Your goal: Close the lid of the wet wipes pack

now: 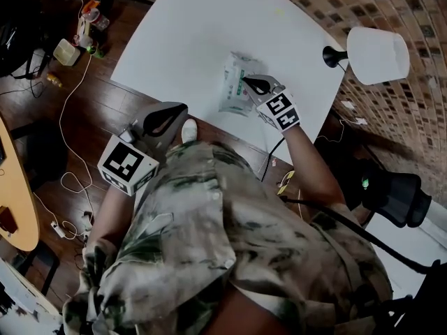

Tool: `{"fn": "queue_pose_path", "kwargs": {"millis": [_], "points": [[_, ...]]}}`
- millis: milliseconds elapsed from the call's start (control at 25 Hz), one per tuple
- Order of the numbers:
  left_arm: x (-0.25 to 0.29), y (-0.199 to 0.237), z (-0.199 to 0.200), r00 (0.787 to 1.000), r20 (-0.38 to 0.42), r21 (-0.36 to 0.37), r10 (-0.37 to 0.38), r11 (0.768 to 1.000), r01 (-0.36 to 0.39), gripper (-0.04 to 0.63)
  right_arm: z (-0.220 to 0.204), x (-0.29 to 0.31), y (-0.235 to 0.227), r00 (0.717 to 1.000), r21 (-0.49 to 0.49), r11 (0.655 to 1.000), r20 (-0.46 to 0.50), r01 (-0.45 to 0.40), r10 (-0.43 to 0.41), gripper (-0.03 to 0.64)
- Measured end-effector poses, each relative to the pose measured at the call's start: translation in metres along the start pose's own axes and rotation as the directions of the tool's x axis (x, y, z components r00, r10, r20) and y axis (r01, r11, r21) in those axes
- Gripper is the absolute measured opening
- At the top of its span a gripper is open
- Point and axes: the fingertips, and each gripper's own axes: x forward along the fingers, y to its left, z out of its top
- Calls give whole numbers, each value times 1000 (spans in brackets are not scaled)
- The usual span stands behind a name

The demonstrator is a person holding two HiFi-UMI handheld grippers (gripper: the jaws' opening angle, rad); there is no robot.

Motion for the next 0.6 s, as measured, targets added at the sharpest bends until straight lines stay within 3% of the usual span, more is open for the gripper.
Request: {"fn": "queue_pose_path", "kwargs": {"millis": [120, 320, 600], "points": [[0, -1, -3, 1000, -2, -18, 3, 1000, -3, 0, -2, 3, 1, 999, -26, 1000, -37, 2, -3, 0], [0, -3, -3, 1000, 9, -11, 7, 1000, -7, 0, -1, 5, -1, 998, 11, 1000, -55, 0, 0, -3], [-10, -19, 2, 999, 13, 31, 29, 999, -30, 0, 2, -10, -4, 998, 36, 998, -25, 54, -53, 2]]}}
